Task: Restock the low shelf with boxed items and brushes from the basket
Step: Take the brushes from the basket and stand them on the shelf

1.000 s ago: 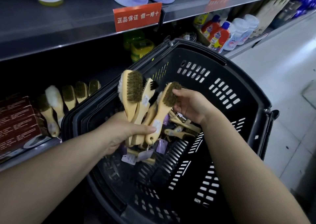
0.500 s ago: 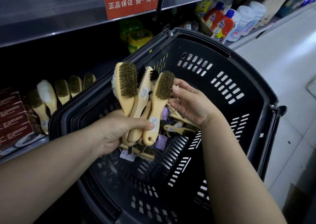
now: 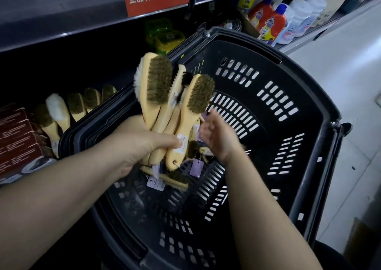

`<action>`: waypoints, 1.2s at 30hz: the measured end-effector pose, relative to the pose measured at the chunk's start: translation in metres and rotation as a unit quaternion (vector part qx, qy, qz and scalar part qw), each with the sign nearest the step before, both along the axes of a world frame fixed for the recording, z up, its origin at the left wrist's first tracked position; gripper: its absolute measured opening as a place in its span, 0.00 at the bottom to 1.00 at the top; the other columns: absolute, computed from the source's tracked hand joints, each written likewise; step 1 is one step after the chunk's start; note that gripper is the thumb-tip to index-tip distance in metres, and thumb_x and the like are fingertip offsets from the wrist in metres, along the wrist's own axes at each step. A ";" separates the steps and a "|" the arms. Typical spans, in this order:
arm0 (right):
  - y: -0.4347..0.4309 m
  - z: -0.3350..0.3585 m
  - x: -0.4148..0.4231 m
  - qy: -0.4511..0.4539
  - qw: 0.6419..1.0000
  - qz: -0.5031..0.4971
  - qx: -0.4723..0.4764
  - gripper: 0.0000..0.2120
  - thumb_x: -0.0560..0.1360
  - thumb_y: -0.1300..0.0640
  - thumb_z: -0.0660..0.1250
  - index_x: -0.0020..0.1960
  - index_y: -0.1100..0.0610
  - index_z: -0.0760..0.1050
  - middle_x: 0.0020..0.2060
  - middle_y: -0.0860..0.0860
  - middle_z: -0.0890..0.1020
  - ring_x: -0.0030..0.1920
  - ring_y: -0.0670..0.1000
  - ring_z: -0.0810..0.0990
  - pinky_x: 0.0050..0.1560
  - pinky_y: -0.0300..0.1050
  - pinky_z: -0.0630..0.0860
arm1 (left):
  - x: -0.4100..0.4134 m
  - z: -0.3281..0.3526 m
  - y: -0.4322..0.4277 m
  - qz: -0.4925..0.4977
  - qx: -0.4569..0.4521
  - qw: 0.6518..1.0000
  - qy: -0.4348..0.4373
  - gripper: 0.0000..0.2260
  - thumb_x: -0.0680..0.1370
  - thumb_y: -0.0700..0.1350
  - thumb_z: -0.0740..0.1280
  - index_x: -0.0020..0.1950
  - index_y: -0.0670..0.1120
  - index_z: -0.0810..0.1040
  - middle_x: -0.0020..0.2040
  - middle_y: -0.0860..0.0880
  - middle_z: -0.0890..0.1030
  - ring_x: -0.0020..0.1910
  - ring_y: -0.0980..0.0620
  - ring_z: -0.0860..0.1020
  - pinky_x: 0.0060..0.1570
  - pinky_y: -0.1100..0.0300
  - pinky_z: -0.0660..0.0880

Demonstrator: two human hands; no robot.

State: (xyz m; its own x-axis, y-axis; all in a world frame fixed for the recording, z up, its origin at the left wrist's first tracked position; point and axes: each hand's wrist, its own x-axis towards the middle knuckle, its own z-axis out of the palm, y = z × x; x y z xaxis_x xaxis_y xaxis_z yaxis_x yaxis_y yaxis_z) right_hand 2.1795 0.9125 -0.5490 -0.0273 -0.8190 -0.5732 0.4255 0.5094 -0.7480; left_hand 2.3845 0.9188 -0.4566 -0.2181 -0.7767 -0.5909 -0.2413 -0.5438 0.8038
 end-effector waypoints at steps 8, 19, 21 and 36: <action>0.071 -0.130 0.060 0.311 0.889 0.225 0.251 0.22 0.82 0.51 0.53 0.70 0.62 0.66 0.67 0.55 0.72 0.65 0.52 0.72 0.50 0.28 0.70 | 0.017 0.006 -0.001 -0.033 -0.046 0.997 -0.046 0.09 0.65 0.36 0.76 0.41 0.45 0.81 0.33 0.49 0.84 0.31 0.54 0.82 0.27 0.64 0.75; 0.029 -0.022 0.027 0.284 0.900 0.327 0.050 0.18 0.66 0.67 0.75 0.51 0.58 0.71 0.46 0.54 0.78 0.46 0.52 0.78 0.51 0.44 0.79 | 0.048 0.040 0.002 -0.038 -0.098 0.993 -0.046 0.09 0.65 0.37 0.76 0.42 0.45 0.82 0.38 0.48 0.85 0.37 0.52 0.83 0.38 0.59 0.78; 0.026 0.015 0.020 0.240 0.934 0.264 -0.009 0.21 0.63 0.67 0.76 0.51 0.56 0.72 0.47 0.56 0.79 0.49 0.56 0.79 0.56 0.53 0.77 | 0.057 0.048 0.006 -0.040 -0.112 0.992 -0.045 0.09 0.65 0.36 0.76 0.43 0.45 0.82 0.39 0.47 0.85 0.39 0.51 0.83 0.41 0.56 0.78; 0.052 0.154 0.097 -0.207 0.975 -0.008 -0.074 0.18 0.77 0.43 0.59 0.54 0.58 0.72 0.37 0.53 0.77 0.27 0.46 0.74 0.23 0.36 0.71 | 0.113 0.052 0.049 0.183 -0.154 0.971 0.000 0.14 0.66 0.37 0.76 0.49 0.47 0.79 0.42 0.50 0.81 0.36 0.56 0.79 0.30 0.65 0.71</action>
